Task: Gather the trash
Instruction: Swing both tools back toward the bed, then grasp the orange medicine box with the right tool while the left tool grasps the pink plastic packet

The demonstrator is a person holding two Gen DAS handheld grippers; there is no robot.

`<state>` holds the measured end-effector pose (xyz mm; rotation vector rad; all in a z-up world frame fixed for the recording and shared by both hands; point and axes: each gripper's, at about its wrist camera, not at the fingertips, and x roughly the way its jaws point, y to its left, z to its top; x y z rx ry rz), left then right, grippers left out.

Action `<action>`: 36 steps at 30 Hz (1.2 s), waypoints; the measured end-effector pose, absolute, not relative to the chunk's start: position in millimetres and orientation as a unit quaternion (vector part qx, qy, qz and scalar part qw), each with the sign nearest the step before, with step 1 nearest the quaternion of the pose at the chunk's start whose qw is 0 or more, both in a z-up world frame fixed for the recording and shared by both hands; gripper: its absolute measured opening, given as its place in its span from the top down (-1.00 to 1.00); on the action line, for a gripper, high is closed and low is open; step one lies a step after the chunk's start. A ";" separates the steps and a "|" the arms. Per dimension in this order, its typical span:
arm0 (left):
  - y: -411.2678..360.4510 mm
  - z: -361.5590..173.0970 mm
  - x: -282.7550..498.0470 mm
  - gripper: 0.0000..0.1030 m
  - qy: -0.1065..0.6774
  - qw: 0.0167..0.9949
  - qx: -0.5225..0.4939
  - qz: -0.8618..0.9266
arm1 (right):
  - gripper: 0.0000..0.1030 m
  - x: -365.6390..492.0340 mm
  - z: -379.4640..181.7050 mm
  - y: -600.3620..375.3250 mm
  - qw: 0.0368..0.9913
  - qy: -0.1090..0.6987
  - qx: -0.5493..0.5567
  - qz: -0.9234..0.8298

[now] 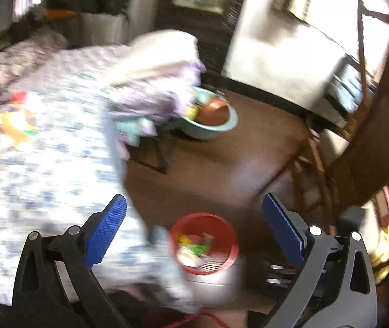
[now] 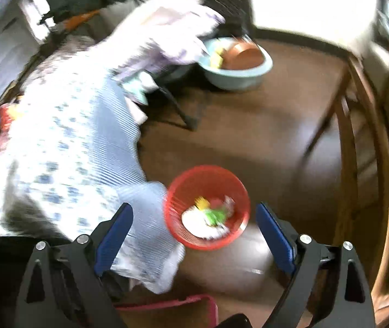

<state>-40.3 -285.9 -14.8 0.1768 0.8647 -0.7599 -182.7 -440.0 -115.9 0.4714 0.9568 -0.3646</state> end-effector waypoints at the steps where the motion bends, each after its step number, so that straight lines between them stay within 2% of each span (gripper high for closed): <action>1: -266.8 -6.9 -30.1 -0.86 0.397 0.850 0.083 -0.336 | -0.82 -177.8 -105.8 -432.7 0.852 0.447 0.216 -0.165; 11: -103.8 37.2 96.6 -0.86 0.351 0.928 0.063 -0.109 | -0.84 -64.1 -30.3 -319.4 0.899 0.407 0.158 -0.035; 17: -26.9 22.2 139.1 -0.86 0.358 0.933 0.008 -0.038 | -0.88 17.9 -7.1 -250.5 0.918 0.381 0.110 0.006; 22: 5.5 4.1 154.2 -0.86 0.391 0.920 -0.006 0.017 | -0.89 102.7 -6.8 -210.1 0.919 0.388 0.069 0.031; 28: 21.7 8.7 157.6 -0.86 0.380 0.924 -0.022 0.017 | -0.88 192.3 -21.9 -181.8 0.907 0.420 -0.016 0.035; 36: 20.5 5.9 162.3 -0.86 0.391 0.920 -0.036 -0.009 | -0.88 238.9 -51.0 -178.9 0.882 0.464 -0.084 0.027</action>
